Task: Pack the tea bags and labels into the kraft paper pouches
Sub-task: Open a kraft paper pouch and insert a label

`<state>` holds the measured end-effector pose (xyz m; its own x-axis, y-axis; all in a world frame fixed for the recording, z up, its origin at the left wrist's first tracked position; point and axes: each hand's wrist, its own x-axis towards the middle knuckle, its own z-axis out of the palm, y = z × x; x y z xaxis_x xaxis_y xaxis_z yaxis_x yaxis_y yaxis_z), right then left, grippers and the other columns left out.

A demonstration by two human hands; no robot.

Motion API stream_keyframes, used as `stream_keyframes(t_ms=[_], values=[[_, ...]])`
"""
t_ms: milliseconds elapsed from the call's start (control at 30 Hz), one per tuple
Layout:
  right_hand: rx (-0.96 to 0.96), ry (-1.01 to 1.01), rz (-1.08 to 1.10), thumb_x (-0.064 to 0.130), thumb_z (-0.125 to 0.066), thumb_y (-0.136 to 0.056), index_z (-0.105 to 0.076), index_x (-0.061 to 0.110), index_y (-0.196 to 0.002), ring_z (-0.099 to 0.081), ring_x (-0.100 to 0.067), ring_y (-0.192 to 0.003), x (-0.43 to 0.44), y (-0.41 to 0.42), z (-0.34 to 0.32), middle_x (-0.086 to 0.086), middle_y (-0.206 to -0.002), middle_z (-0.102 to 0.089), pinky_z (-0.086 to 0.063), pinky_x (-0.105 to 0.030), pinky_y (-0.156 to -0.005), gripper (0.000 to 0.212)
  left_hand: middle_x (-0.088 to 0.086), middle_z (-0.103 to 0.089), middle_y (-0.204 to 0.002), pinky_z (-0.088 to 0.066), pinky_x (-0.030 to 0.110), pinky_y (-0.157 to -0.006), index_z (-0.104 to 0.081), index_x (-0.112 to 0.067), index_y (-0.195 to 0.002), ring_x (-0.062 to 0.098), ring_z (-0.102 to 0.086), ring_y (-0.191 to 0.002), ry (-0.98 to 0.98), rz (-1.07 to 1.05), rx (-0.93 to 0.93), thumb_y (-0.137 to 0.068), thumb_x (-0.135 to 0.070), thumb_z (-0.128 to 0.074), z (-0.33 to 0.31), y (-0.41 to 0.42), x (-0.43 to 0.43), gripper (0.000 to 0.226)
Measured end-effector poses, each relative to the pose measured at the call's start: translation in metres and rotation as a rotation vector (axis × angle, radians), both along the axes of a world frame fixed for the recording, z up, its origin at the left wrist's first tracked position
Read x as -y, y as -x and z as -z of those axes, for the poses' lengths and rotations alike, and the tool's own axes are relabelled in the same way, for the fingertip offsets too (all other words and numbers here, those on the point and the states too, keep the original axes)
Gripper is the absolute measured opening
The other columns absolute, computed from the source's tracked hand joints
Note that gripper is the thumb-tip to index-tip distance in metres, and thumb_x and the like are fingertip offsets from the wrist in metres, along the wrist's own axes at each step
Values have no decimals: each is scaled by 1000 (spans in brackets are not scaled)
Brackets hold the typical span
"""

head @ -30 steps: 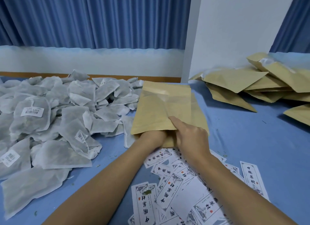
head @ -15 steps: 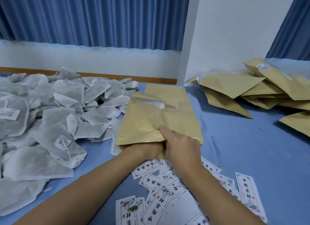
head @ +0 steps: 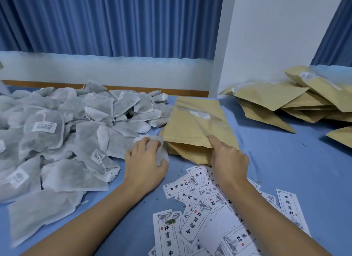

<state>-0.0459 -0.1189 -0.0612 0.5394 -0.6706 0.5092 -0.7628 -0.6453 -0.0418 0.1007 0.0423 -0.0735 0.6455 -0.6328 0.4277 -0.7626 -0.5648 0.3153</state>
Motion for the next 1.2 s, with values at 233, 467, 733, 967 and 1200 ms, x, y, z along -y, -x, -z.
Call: stream_keyframes(t_ms=[233,467,733,967,1200], values=[[-35,-27,-5,1,-49,-86,-52,34,-122,-46,-28,-59,-1,0,0,5,-70,-50,-28,-28,-54,50,-1,-50,-122,-46,32,-93,-52,-21,-127,19,-44,-117,73,181,-125,-81,-16,-58,8,-4,3,46],[-2,-46,-1,4,-50,-90,-56,31,-123,-43,-30,-54,0,2,-1,5,-56,-34,-28,-28,-53,43,-4,-60,-109,-39,8,-87,-69,-19,-109,4,-58,-105,756,229,-95,-75,-5,-68,-17,24,-8,37],[69,-104,-61,8,-54,-87,-56,32,-128,-41,-33,-58,0,3,-4,4,-56,-31,-29,-31,-55,48,8,-52,-113,-47,30,-85,-65,-6,-117,26,-55,-97,627,698,353,-77,5,-73,-11,52,-6,41],[234,-70,-251,5,-60,-88,-68,25,-121,-55,-37,-54,-6,3,-6,-6,-61,-60,-39,-34,-51,40,3,-43,-135,-51,43,-81,-47,-19,-141,25,-44,-119,-55,489,101,-87,0,-55,-1,48,20,57],[286,32,-465,-9,-64,-72,-73,18,-116,-52,-28,-47,-13,0,1,1,-66,-66,-48,-38,-43,53,12,-54,-99,-37,38,-94,-49,-10,-132,28,-51,-113,-481,219,-74,-107,-18,-34,-7,24,74,30]])
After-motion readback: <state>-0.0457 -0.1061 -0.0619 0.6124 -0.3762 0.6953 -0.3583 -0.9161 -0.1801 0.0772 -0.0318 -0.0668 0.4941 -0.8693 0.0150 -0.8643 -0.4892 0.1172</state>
